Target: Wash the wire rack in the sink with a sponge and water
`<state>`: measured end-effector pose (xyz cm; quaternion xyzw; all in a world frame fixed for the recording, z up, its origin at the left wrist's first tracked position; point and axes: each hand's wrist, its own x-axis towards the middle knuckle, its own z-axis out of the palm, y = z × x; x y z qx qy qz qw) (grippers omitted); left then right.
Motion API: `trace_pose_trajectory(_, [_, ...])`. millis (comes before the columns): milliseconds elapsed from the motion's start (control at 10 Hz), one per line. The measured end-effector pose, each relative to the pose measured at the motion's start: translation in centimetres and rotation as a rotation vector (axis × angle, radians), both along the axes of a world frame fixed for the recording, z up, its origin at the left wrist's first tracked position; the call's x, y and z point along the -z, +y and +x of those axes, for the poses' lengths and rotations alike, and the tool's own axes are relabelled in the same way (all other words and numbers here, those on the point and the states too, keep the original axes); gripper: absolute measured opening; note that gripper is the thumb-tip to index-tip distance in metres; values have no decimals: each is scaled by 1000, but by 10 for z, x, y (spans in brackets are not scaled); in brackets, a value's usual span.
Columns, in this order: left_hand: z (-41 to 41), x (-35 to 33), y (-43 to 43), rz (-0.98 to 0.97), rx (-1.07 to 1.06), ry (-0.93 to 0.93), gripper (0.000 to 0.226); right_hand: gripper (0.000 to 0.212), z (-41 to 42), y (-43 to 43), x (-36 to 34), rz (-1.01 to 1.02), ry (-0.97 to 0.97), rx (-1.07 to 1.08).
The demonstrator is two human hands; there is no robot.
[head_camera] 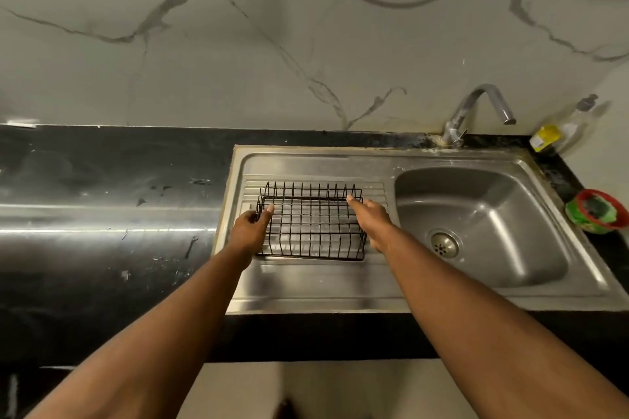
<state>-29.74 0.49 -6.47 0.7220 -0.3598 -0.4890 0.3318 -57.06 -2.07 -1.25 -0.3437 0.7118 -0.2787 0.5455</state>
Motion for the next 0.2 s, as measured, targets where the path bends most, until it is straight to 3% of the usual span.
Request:
trace_pose_trajectory(100, [-16, -25, 5, 6, 11, -72, 93, 78, -11, 4, -1, -13, 26, -26])
trace_pose_trajectory(200, [-40, -55, 15, -23, 1, -234, 85, 77, -26, 10, -11, -106, 118, -42])
